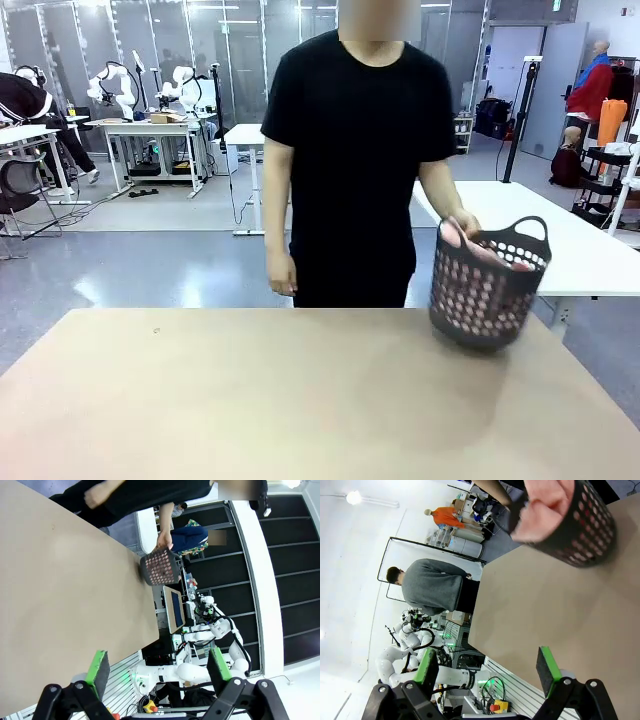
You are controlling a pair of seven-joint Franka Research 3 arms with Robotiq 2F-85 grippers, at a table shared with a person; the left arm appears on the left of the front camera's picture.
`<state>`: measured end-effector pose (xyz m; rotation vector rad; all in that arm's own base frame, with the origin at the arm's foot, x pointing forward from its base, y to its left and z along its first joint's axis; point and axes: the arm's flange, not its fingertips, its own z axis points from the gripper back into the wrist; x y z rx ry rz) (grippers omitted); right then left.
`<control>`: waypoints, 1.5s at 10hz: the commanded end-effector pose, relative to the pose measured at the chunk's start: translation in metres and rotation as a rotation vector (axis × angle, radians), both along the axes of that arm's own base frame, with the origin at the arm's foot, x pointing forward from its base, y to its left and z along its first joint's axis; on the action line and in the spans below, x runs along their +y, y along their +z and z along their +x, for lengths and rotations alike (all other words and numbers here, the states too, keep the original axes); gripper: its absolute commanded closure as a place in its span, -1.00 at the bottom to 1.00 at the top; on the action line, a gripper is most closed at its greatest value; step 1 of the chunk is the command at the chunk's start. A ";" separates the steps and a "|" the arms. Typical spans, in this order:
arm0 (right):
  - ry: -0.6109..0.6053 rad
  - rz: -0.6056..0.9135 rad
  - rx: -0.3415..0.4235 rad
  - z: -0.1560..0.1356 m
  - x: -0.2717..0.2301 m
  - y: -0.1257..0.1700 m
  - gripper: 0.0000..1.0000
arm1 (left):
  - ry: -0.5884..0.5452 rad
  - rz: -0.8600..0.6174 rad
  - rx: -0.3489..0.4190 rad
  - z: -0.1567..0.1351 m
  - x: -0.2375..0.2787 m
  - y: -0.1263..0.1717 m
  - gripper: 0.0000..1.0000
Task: Fold the towel.
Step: Grab the top end of the 100 cm Hotel Towel extended by the human.
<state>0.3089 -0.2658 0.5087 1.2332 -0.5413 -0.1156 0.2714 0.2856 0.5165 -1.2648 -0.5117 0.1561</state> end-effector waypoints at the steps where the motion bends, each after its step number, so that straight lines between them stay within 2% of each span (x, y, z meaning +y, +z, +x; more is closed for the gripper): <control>1: 0.007 -0.001 -0.002 -0.001 -0.001 0.003 -1.00 | -0.010 -0.007 -0.022 -0.002 0.000 0.001 -1.00; 15: 0.007 -0.001 -0.002 -0.001 -0.001 0.003 -1.00 | -0.010 -0.007 -0.022 -0.002 0.000 0.001 -1.00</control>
